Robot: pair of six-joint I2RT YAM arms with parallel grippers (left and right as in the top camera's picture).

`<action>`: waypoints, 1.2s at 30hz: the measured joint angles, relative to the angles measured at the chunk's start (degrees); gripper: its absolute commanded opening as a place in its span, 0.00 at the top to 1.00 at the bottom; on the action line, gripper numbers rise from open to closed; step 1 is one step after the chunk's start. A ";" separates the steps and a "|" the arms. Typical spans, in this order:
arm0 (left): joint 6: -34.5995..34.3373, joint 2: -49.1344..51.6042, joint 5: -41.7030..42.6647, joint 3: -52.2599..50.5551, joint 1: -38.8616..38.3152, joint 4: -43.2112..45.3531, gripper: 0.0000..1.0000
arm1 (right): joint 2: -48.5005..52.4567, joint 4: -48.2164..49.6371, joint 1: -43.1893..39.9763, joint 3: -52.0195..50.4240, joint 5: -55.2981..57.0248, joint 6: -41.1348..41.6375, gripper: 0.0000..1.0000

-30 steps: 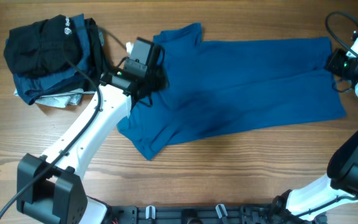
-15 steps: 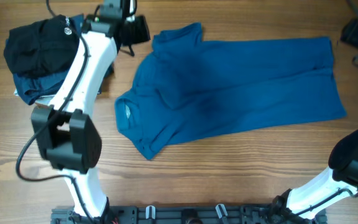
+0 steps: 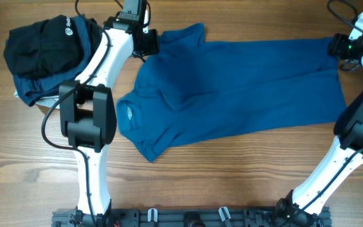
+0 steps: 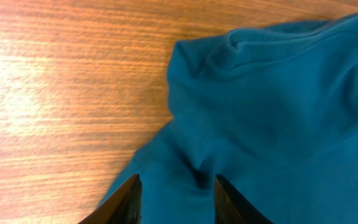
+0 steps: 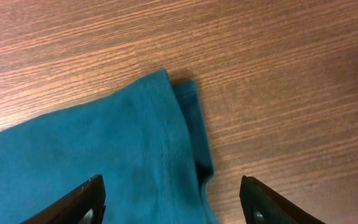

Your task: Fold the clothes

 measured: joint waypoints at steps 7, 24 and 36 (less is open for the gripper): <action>0.02 4.50 0.31 0.02 -1.51 2.62 0.61 | 4.07 1.03 0.00 -0.02 2.62 -1.29 0.38; 1.07 6.95 -5.40 0.02 -0.44 5.51 0.91 | 4.90 3.89 -0.07 -0.87 8.41 -2.58 0.83; 1.09 7.43 -6.86 0.76 3.30 6.86 0.65 | 4.90 6.01 -0.17 -0.87 10.08 -2.60 0.40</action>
